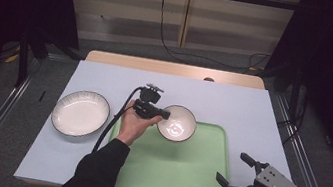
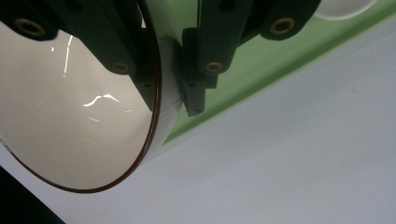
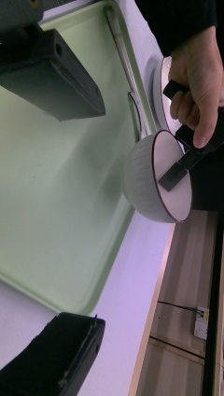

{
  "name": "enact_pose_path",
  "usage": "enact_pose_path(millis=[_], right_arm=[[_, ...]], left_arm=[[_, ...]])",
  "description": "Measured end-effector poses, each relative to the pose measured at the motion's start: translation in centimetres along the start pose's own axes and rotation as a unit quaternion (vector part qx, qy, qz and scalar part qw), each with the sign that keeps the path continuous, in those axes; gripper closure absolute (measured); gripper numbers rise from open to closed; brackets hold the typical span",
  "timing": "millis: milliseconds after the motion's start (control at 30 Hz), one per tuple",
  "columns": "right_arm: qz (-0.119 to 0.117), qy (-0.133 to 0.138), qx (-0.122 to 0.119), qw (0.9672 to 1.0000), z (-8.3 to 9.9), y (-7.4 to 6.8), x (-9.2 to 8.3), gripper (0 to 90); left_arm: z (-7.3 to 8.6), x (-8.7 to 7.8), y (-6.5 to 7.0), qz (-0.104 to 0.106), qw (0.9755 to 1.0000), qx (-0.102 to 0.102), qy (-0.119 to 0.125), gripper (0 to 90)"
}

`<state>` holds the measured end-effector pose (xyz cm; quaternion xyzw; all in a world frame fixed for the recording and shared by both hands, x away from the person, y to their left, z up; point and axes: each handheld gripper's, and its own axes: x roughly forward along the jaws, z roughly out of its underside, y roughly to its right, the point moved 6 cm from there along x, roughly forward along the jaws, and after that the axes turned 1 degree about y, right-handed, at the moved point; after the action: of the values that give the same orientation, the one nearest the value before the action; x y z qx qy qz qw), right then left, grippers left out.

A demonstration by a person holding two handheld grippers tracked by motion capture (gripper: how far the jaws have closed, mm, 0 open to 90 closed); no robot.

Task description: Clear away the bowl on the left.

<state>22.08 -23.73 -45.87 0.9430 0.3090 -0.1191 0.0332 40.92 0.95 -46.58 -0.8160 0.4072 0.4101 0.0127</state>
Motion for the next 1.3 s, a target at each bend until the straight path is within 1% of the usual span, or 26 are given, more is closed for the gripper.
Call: enact_pose_path(millis=[33, 67, 100, 267, 333, 433, 467, 567, 600, 633, 700, 767, 800, 833, 900, 933, 1000, 1033, 1067, 1100, 1133, 1167, 1200, 1233, 1267, 1300], right_arm=[[0.000, -0.002, 0.001, 1.0000, 0.0, 0.0, 0.0, 0.5], [0.000, -0.003, 0.003, 1.0000, 0.1, 0.1, 0.0, 0.5], [0.000, -0.002, 0.003, 1.0000, 0.0, 0.1, 0.0, 0.5], [0.000, -0.002, 0.001, 1.0000, 0.0, 0.0, 0.0, 0.5], [0.002, -0.003, 0.004, 1.0000, 0.0, 0.0, 0.0, 0.5], [0.000, -0.002, 0.004, 1.0000, 0.1, 0.0, 0.0, 0.5], [0.001, -0.003, 0.002, 1.0000, 0.1, 0.1, 0.0, 0.5], [0.002, -0.002, 0.005, 1.0000, 0.1, 0.1, 0.0, 0.5], [0.004, -0.002, 0.006, 1.0000, 0.1, 0.1, 0.0, 0.6], [0.003, -0.001, 0.005, 1.0000, 0.1, 0.1, 0.0, 0.6], [0.003, -0.002, 0.006, 1.0000, 0.1, 0.1, 0.0, 0.6], [0.002, -0.003, 0.003, 1.0000, 0.1, 0.1, 0.0, 0.6], [0.004, -0.001, 0.005, 1.0000, 0.1, 0.1, 0.0, 0.6], [0.003, -0.002, 0.006, 1.0000, 0.1, 0.1, 0.0, 0.6], [0.003, -0.002, 0.007, 1.0000, 0.1, 0.1, 0.0, 0.6], [0.003, -0.001, 0.006, 1.0000, 0.1, 0.1, 0.0, 0.6], [0.004, -0.001, 0.006, 1.0000, 0.1, 0.1, -0.1, 0.6], [0.005, -0.002, 0.007, 1.0000, 0.1, 0.1, -0.1, 0.6], [0.006, -0.001, 0.007, 1.0000, 0.1, 0.2, -0.1, 0.6], [0.005, -0.001, 0.007, 1.0000, 0.1, 0.1, -0.1, 0.6], [0.006, -0.001, 0.007, 1.0000, 0.1, 0.1, -0.1, 0.6], [0.005, -0.001, 0.006, 1.0000, 0.1, 0.1, -0.1, 0.6], [0.004, -0.002, 0.005, 1.0000, 0.1, 0.1, -0.1, 0.6], [0.004, -0.002, 0.005, 1.0000, 0.1, 0.1, -0.1, 0.6], [0.004, -0.001, 0.005, 1.0000, 0.1, 0.1, -0.1, 0.6], [0.002, -0.001, 0.003, 1.0000, 0.1, 0.1, 0.0, 0.6]], left_arm=[[0.0, 0.3, 0.3, -0.004, 1.0000, 0.004, 0.000, 82.4], [0.0, 0.6, 0.5, -0.003, 1.0000, 0.004, -0.002, 82.3], [0.0, 1.0, 0.8, 0.002, 1.0000, 0.005, -0.006, 82.3], [-0.5, 2.5, 1.9, 0.008, 0.9998, 0.011, -0.014, 82.3], [-0.7, 3.2, 2.5, 0.013, 0.9996, 0.018, -0.019, 82.4], [-1.1, 4.1, 3.1, 0.017, 0.9994, 0.017, -0.024, 82.4], [-1.3, 4.5, 3.2, 0.020, 0.9992, 0.020, -0.027, 82.3], [-1.6, 5.3, 3.5, 0.019, 0.9991, 0.021, -0.032, 82.4], [-1.7, 5.6, 3.6, 0.021, 0.9992, 0.015, -0.030, 82.3], [-1.8, 5.8, 3.6, 0.020, 0.9991, 0.017, -0.033, 82.3], [-2.0, 6.3, 3.7, 0.021, 0.9992, 0.005, -0.034, 82.3], [-2.1, 6.5, 3.6, 0.021, 0.9990, 0.009, -0.039, 82.4], [-2.1, 6.7, 3.7, 0.020, 0.9991, 0.005, -0.037, 82.3], [-2.2, 6.9, 3.9, 0.023, 0.9991, 0.005, -0.036, 82.4], [-2.1, 7.2, 4.0, 0.018, 0.9991, 0.010, -0.037, 82.4], [-2.0, 7.3, 4.0, 0.017, 0.9988, 0.020, -0.042, 82.4], [-1.8, 7.7, 4.0, 0.019, 0.9988, 0.013, -0.044, 82.3], [-1.7, 7.7, 3.8, 0.027, 0.9985, 0.010, -0.047, 82.3], [-1.7, 7.8, 3.8, 0.030, 0.9984, 0.007, -0.047, 82.4], [-1.7, 7.9, 3.9, 0.030, 0.9987, -0.002, -0.040, 82.4], [-1.8, 7.9, 4.0, 0.025, 0.9989, 0.000, -0.039, 82.3], [-1.7, 7.9, 4.0, 0.025, 0.9986, 0.012, -0.044, 82.3], [-1.8, 8.0, 4.0, 0.027, 0.9984, 0.013, -0.047, 82.3], [-1.8, 8.1, 4.1, 0.026, 0.9987, 0.005, -0.043, 82.3], [-1.7, 8.3, 4.2, 0.018, 0.9987, 0.013, -0.046, 82.3], [-1.7, 8.6, 4.2, 0.005, 0.9989, 0.019, -0.043, 82.4]])
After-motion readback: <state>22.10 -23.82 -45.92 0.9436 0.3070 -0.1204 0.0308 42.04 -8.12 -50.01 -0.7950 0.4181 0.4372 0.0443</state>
